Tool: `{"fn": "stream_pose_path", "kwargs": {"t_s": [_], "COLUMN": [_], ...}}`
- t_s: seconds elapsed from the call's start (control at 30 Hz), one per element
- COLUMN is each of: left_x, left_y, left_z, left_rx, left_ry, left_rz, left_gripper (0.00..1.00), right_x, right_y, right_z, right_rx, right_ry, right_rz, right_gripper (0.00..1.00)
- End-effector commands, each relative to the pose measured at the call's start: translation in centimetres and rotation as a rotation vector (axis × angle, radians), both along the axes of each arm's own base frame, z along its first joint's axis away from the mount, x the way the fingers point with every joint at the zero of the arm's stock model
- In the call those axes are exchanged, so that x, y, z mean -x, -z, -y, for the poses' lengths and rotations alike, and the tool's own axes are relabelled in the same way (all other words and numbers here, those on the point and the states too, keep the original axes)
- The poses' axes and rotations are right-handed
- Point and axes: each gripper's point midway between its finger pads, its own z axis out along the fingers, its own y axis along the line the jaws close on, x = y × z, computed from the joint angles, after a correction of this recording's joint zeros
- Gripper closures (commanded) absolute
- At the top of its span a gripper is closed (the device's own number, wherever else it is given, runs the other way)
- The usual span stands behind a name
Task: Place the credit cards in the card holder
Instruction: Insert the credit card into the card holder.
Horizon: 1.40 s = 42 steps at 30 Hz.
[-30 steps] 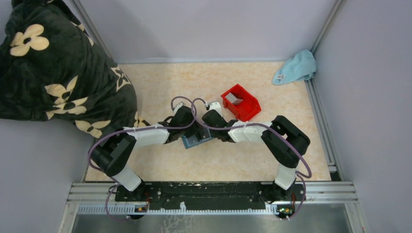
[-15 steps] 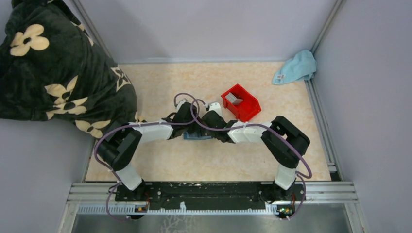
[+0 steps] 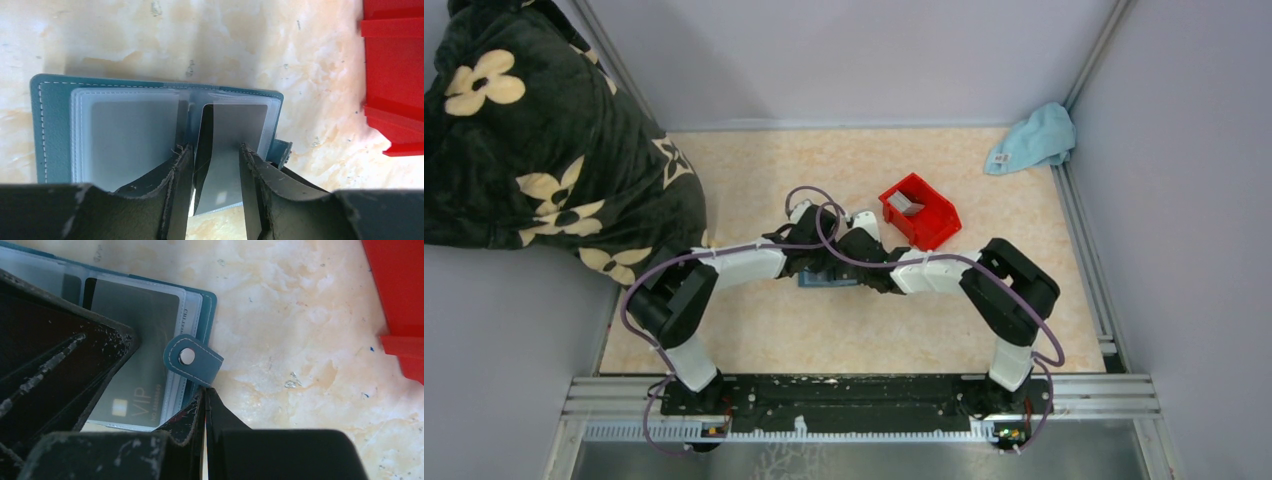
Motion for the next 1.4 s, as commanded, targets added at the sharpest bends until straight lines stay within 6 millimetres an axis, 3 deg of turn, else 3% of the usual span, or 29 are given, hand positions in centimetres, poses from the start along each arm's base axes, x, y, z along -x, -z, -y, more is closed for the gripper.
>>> {"fn": "stream_pose_path", "kwargs": {"t_s": [0.0,0.57,1.37], "left_x": [1.1,0.2,0.0], "left_y": [0.6,-1.1,-0.5], "left_z": [-3.1,-2.2,-0.1], "left_rx": [-0.173,-0.148,-0.145], "left_ry": [-0.012,0.027,0.113], "left_rz": [-0.026,0.032,-0.004], "left_gripper": [0.54,0.53,0.53], "right_x": [0.4,0.1,0.2], "right_y": [-0.1,-1.1,-1.8], "right_z": [-2.5,-2.9,-4.4], "right_rx": [-0.057,-0.070,-0.091], "right_ry": [-0.036,-0.050,-0.124], "right_rz": [-0.017,-0.001,-0.006], "right_gripper": [1.00,0.97,0.93]}}
